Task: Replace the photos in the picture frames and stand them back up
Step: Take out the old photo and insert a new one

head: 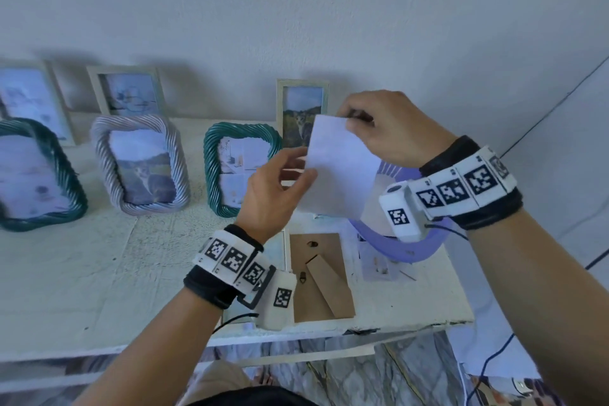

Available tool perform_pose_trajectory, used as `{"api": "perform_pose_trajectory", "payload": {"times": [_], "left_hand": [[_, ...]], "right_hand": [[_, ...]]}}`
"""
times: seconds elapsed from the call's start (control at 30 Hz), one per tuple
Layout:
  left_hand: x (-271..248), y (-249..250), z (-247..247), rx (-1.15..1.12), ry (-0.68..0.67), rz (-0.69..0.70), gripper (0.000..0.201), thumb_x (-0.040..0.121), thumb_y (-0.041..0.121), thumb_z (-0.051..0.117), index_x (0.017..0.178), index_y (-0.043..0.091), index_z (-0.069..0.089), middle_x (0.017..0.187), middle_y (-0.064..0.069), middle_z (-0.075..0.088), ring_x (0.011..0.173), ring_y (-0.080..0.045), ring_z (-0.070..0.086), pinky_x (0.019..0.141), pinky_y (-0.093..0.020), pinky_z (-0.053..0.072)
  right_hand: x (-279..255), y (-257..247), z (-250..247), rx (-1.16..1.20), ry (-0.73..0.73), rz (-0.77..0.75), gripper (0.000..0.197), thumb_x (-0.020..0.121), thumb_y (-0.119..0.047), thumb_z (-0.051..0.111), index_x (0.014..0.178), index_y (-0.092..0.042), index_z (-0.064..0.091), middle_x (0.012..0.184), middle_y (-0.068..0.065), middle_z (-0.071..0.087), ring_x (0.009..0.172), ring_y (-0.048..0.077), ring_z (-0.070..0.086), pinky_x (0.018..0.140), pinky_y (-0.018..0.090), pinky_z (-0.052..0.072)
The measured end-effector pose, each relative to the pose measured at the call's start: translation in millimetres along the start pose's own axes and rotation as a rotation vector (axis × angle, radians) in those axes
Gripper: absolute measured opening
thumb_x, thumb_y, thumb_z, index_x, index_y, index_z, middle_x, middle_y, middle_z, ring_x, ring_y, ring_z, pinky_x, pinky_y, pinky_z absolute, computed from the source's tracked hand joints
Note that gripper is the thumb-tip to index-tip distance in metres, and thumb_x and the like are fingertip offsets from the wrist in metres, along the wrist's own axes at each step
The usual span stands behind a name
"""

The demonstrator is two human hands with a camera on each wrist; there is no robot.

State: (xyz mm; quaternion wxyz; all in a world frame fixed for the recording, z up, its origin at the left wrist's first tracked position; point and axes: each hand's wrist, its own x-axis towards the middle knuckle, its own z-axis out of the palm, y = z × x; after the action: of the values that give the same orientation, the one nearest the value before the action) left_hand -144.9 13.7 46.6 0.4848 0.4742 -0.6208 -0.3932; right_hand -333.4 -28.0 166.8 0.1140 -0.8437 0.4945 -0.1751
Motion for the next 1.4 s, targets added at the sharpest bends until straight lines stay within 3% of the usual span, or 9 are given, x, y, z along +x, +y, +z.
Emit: {"api": "perform_pose_trajectory", "payload": {"times": [0.1,0.2,0.37,0.47,0.53,0.6,0.93,1.13,1.4], "left_hand": [[-12,-8,-22,-0.131,-0.016,-0.071,0.011,0.093,0.019,0.063,0.103,0.019,0.067,0.096,-0.006,0.073,0.092,-0.024,0.069,0.081,-0.038,0.057],[-28,-22,-41,-0.205,0.055,-0.196,0.011,0.093,0.007,0.061,0.102,0.007,0.067,0.097,-0.015,0.073,0.091,-0.030,0.070,0.081,-0.045,0.058],[-58,-44,-59,-0.219,0.117,-0.363,0.011,0.091,0.004,0.063,0.100,0.008,0.068,0.093,-0.012,0.074,0.087,-0.025,0.071,0.076,-0.040,0.060],[-76,-64,-67,-0.099,0.109,-0.420,0.011,0.090,0.011,0.067,0.099,0.018,0.068,0.090,-0.006,0.075,0.088,-0.028,0.071,0.076,-0.042,0.060],[-89,-81,-75,0.102,0.129,-0.396,0.011,0.089,0.018,0.068,0.099,0.022,0.068,0.091,0.002,0.074,0.085,-0.018,0.070,0.073,-0.026,0.058],[-101,-94,-82,0.268,0.158,-0.402,0.014,0.088,0.021,0.070,0.102,0.022,0.069,0.092,0.005,0.071,0.082,-0.007,0.066,0.069,-0.014,0.050],[-125,-121,-90,0.317,0.075,-0.469,0.016,0.086,0.029,0.071,0.101,0.034,0.069,0.083,0.013,0.070,0.077,-0.004,0.065,0.073,-0.029,0.055],[-125,-119,-90,0.318,0.067,-0.447,0.016,0.086,0.029,0.071,0.099,0.038,0.067,0.085,0.014,0.070,0.080,-0.004,0.066,0.077,-0.029,0.055],[-126,-121,-92,0.315,0.062,-0.452,0.017,0.086,0.029,0.072,0.102,0.035,0.069,0.084,0.013,0.071,0.079,-0.004,0.066,0.077,-0.030,0.056]], "right_hand": [[-6,-8,24,0.188,0.038,0.026,0.018,0.094,-0.009,0.055,0.108,-0.011,0.066,0.085,-0.008,0.062,0.074,0.004,0.054,0.068,0.005,0.038],[-20,-5,62,0.356,0.110,0.166,0.032,0.095,-0.025,0.059,0.125,-0.017,0.057,0.091,-0.013,0.057,0.082,0.010,0.057,0.074,0.014,0.045],[-52,-13,133,0.760,-0.080,0.401,0.015,0.096,-0.012,0.056,0.105,-0.001,0.057,0.090,0.015,0.069,0.071,0.019,0.066,0.056,0.034,0.056],[-73,-18,168,0.873,-0.114,0.485,0.008,0.095,-0.008,0.056,0.098,0.000,0.057,0.089,0.014,0.071,0.074,0.022,0.068,0.063,0.043,0.057],[-85,-19,184,0.890,-0.135,0.523,0.004,0.095,-0.008,0.056,0.094,-0.005,0.058,0.088,0.012,0.071,0.078,0.025,0.068,0.060,0.041,0.057],[-94,-21,196,0.885,-0.161,0.557,0.005,0.095,-0.007,0.056,0.095,-0.004,0.060,0.088,0.010,0.071,0.078,0.023,0.068,0.056,0.034,0.055],[-101,-32,216,0.673,-0.139,0.565,0.008,0.092,-0.013,0.060,0.099,-0.008,0.061,0.079,0.010,0.069,0.047,0.017,0.058,0.047,0.028,0.050],[-97,-36,227,0.400,-0.127,0.494,0.028,0.091,-0.028,0.061,0.118,-0.021,0.059,0.079,-0.011,0.059,0.069,0.005,0.057,0.062,0.018,0.046],[-92,-43,229,0.131,-0.186,0.415,0.039,0.093,-0.037,0.055,0.128,-0.022,0.053,0.093,0.000,0.067,0.079,0.014,0.062,0.072,0.032,0.054]]}}
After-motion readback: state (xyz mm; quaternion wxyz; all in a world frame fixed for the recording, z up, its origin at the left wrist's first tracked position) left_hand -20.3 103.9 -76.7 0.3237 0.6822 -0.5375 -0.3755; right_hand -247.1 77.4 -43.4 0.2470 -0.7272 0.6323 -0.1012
